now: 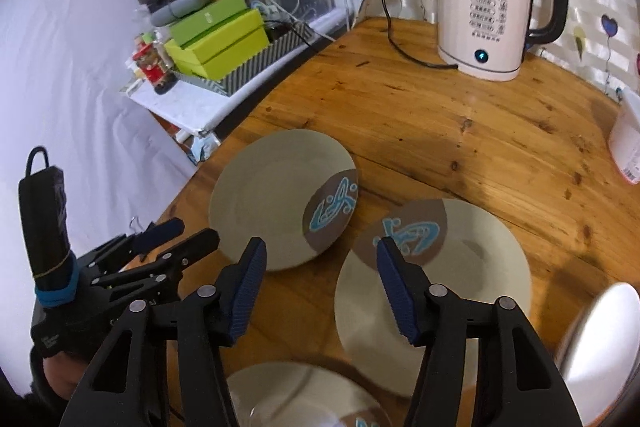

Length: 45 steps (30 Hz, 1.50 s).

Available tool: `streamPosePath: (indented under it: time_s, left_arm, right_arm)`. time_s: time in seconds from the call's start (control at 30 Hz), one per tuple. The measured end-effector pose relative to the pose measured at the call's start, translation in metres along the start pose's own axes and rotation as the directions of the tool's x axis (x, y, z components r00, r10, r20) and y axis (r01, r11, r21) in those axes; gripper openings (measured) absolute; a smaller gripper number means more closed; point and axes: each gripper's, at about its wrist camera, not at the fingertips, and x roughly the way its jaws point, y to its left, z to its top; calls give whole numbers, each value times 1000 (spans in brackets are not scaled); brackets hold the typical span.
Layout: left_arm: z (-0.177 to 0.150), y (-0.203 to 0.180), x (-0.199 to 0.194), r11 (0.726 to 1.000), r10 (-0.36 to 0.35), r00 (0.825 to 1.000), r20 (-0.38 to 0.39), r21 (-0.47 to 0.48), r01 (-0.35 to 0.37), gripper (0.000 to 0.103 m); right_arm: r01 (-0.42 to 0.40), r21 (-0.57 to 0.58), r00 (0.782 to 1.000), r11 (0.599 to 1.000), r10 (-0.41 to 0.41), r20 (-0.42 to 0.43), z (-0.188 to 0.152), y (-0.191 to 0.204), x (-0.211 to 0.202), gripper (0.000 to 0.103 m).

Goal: Organize plates and bowls
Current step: 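Reach both grippers to a beige plate and close them on its rim, then lift the beige plate with both grippers and carry it over another plate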

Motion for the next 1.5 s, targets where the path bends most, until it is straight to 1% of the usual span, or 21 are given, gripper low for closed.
streamPosePath:
  time_s: [0.2,0.27,0.33,0.43,0.53,0.67,0.73,0.83,0.93,1.17,1.37,1.5]
  left_arm:
    - [9,9,14,999,-7,1000,-12,-33,7,62]
    - [11,10,19,999,-11,1000,-20,-39,11,61]
    - [13,12,24,999,-9,1000,-29,-42,8,54]
    - [14,13,31,999,-10,999,-43,-45,8,51]
    - [15,13,31,999,-13,999,-37,-42,11,49]
    - [16,13,32,999,-11,999,-36,-41,9,41]
    - [17,13,33,999,-24,999,-36,-37,23,35]
    - [18,9,34,999,-30,999,-35,-23,29,32]
    - [19,8,37,999,-30,999,-34,-19,30,31]
    - [19,6,37,999,-26,999,-29,-19,25,31]
    - [18,6,26,1000,-20,1000,-17,-16,19,31]
    - [16,5,15,1000,-19,1000,-11,-11,19,31]
  right_arm:
    - [-9,22,999,1000,10,-33,17,-8,29,52]
    - [-15,30,999,999,16,-45,20,-11,39,49]
    - [-14,40,998,999,16,-62,23,-14,49,48]
    - [-17,62,996,998,22,-81,26,-18,59,46]
    - [-7,63,996,998,13,-92,28,-20,66,45]
    - [-1,68,994,998,8,-106,29,-22,73,36]
    - [-1,71,994,998,8,-111,29,-23,75,32]
    - [2,71,993,997,6,-117,28,-23,77,31]
    - [-8,72,993,997,16,-118,28,-23,78,24]
    - [-6,68,994,998,13,-113,30,-20,78,23]
    - [-2,46,996,999,6,-94,31,-12,65,22]
    - [-2,52,996,999,7,-86,27,-9,54,22]
